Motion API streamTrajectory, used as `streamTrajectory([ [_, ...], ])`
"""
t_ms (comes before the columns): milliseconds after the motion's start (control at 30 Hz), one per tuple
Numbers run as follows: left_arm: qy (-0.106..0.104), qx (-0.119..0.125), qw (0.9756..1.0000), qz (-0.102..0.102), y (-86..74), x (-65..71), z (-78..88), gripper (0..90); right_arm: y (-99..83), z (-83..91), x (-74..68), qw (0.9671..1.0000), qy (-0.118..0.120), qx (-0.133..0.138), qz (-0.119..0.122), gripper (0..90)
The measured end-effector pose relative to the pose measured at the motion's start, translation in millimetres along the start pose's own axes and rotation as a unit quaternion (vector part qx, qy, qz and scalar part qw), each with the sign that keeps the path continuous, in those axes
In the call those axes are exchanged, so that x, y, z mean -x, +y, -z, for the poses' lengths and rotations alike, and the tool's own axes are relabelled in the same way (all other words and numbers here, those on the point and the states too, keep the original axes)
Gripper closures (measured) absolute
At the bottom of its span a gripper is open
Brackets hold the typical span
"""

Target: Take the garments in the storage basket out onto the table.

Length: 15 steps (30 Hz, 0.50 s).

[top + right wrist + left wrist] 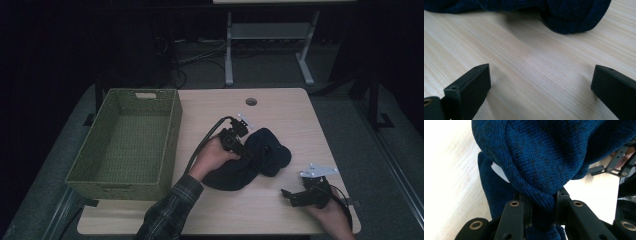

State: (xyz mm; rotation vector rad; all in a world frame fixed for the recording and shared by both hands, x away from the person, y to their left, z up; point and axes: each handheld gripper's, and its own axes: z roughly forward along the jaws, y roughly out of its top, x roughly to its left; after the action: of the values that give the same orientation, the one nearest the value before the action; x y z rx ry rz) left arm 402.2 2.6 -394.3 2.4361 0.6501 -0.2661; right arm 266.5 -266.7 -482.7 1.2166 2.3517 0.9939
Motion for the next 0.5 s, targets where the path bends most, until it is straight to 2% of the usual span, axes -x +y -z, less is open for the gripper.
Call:
streamTrajectory([
  [167,-0.014,0.005,0.9997,0.019,-13.1,-10.6,-10.7,74.8,-0.1,-0.2,0.1,1.0000,0.000,0.001,0.002,2.2],
  [267,-0.018,0.004,0.9996,0.023,-19.2,-14.9,-18.6,74.8,-0.1,-0.2,0.2,1.0000,0.001,0.000,0.003,2.2],
  [367,-0.025,0.003,0.9995,0.016,-24.4,-17.7,-23.5,74.1,-0.1,-0.2,0.2,1.0000,0.000,0.000,0.003,2.2],
  [500,-0.017,0.010,0.9998,0.005,-26.4,-13.3,-22.6,72.0,-0.1,-0.2,0.2,1.0000,0.000,0.000,0.003,2.2],
])
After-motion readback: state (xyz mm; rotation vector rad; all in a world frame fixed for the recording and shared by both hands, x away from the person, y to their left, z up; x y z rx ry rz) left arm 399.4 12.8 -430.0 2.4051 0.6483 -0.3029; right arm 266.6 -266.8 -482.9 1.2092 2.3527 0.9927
